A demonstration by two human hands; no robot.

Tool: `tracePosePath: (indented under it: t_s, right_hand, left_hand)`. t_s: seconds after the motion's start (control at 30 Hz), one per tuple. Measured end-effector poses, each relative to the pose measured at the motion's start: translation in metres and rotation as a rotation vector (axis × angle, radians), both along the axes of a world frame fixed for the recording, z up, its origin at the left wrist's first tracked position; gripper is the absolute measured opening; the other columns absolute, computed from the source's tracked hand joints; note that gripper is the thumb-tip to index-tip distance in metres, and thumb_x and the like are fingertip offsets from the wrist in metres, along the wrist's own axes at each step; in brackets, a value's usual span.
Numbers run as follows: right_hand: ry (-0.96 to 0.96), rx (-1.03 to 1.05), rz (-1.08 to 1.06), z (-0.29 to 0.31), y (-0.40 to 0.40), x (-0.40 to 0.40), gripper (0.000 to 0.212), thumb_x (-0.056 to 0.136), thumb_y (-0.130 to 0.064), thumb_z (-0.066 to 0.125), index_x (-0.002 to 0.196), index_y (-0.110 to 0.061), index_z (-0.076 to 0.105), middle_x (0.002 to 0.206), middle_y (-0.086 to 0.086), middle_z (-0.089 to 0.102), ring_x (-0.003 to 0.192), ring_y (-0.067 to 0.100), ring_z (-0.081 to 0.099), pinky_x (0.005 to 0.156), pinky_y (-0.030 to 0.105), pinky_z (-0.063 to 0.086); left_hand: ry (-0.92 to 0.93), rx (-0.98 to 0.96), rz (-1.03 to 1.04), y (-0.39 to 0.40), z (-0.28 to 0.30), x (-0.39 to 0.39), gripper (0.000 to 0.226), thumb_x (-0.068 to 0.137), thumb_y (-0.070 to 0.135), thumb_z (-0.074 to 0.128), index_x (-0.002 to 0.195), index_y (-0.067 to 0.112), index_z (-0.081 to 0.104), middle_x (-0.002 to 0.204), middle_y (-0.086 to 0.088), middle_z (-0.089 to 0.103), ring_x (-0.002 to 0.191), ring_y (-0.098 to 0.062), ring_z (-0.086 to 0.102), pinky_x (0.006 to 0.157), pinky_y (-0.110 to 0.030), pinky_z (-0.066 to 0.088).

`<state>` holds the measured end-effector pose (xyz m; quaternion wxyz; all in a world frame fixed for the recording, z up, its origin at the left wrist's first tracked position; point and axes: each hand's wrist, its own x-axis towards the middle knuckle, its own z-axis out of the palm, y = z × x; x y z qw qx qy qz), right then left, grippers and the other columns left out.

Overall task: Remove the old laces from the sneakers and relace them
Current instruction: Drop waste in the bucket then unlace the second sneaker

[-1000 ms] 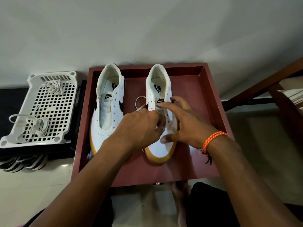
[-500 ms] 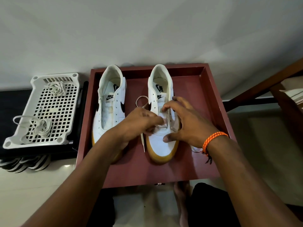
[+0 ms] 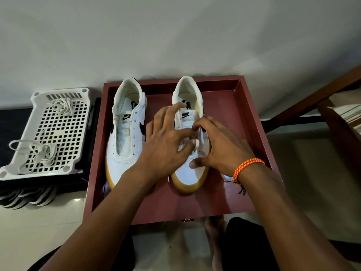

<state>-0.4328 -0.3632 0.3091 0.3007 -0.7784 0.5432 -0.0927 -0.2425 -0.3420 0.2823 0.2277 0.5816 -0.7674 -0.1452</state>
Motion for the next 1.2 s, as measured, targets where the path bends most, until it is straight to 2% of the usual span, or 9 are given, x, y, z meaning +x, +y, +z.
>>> tracePosePath:
  t_s: [0.2,0.37,0.47,0.63,0.77,0.8,0.9,1.03,1.2]
  right_hand:
    - [0.026,-0.023,-0.002,0.005,0.003,0.002,0.079,0.065,-0.043,0.094,0.125,-0.044,0.042,0.142,-0.026,0.044,0.098,0.016,0.063,0.056,0.021,0.035]
    - [0.04,0.008,-0.032,0.01,0.005,0.005,0.085,0.059,-0.048,0.098,0.123,-0.043,0.041,0.133,-0.022,0.052,0.099,0.015,0.058,0.061,0.027,0.037]
    - [0.052,0.019,-0.03,0.012,0.006,0.006,0.087,0.058,-0.05,0.099,0.122,-0.043,0.041,0.131,-0.022,0.053,0.097,0.014,0.057,0.063,0.029,0.038]
    - [0.054,0.032,-0.036,0.015,0.006,0.004,0.085,0.059,-0.051,0.098,0.122,-0.044,0.041,0.116,-0.025,0.047,0.092,0.015,0.058,0.059,0.025,0.036]
    - [0.054,0.053,-0.054,0.017,0.006,0.005,0.084,0.06,-0.051,0.097,0.122,-0.043,0.04,0.105,-0.023,0.048,0.076,0.006,0.058,0.052,0.025,0.033]
    - [0.047,0.06,-0.058,0.017,0.006,0.004,0.084,0.06,-0.049,0.098,0.121,-0.043,0.041,0.103,-0.022,0.049,0.074,0.002,0.057,0.05,0.024,0.033]
    - [0.03,0.069,-0.045,0.018,0.006,0.004,0.083,0.062,-0.046,0.099,0.122,-0.041,0.041,0.111,-0.023,0.048,0.077,0.005,0.058,0.05,0.022,0.034]
    - [0.018,0.054,-0.02,0.016,0.005,0.004,0.083,0.063,-0.046,0.098,0.122,-0.041,0.041,0.111,-0.023,0.048,0.088,0.011,0.057,0.057,0.027,0.036]
    - [0.021,0.058,-0.047,0.013,0.004,0.003,0.083,0.059,-0.045,0.099,0.119,-0.04,0.042,0.095,-0.02,0.052,0.079,0.006,0.058,0.057,0.029,0.038]
  left_hand:
    - [-0.05,0.036,-0.033,0.002,0.001,-0.002,0.059,0.087,0.085,0.045,0.107,0.04,0.077,0.173,0.011,0.021,0.158,-0.022,0.019,0.117,-0.045,0.025]
    - [-0.051,0.074,-0.044,0.0,0.005,0.0,0.021,0.084,0.051,0.072,0.097,0.035,0.078,0.169,0.01,0.029,0.153,-0.028,0.026,0.107,-0.057,0.04]
    - [-0.025,0.071,-0.021,-0.003,0.003,0.002,0.014,0.084,0.044,0.083,0.093,0.033,0.081,0.166,0.012,0.037,0.151,-0.028,0.03,0.106,-0.056,0.041]
    - [0.177,-0.033,0.031,-0.013,0.0,0.005,0.015,0.084,0.046,0.077,0.083,0.031,0.08,0.145,0.015,0.059,0.135,-0.026,0.05,0.103,-0.056,0.046]
    - [0.34,-0.086,0.184,-0.022,-0.001,0.017,0.008,0.091,0.032,0.075,0.09,0.025,0.078,0.125,0.011,0.067,0.107,-0.023,0.064,0.088,-0.054,0.054]
    - [0.298,-0.113,0.217,-0.021,0.0,0.018,0.006,0.09,0.022,0.074,0.095,0.026,0.077,0.125,0.009,0.066,0.108,-0.023,0.064,0.088,-0.054,0.054]
    - [0.128,-0.153,0.145,-0.012,0.008,0.013,0.042,0.081,0.003,0.063,0.111,0.031,0.073,0.145,0.005,0.056,0.133,-0.027,0.052,0.104,-0.053,0.044]
    - [-0.069,-0.042,-0.042,0.001,-0.002,-0.002,0.013,0.09,0.037,0.07,0.1,0.034,0.077,0.172,0.002,0.029,0.157,-0.035,0.025,0.117,-0.058,0.031]
    - [0.017,-0.047,0.02,-0.003,-0.006,-0.004,0.003,0.088,0.034,0.077,0.085,0.033,0.077,0.165,0.008,0.039,0.15,-0.031,0.035,0.111,-0.055,0.034]
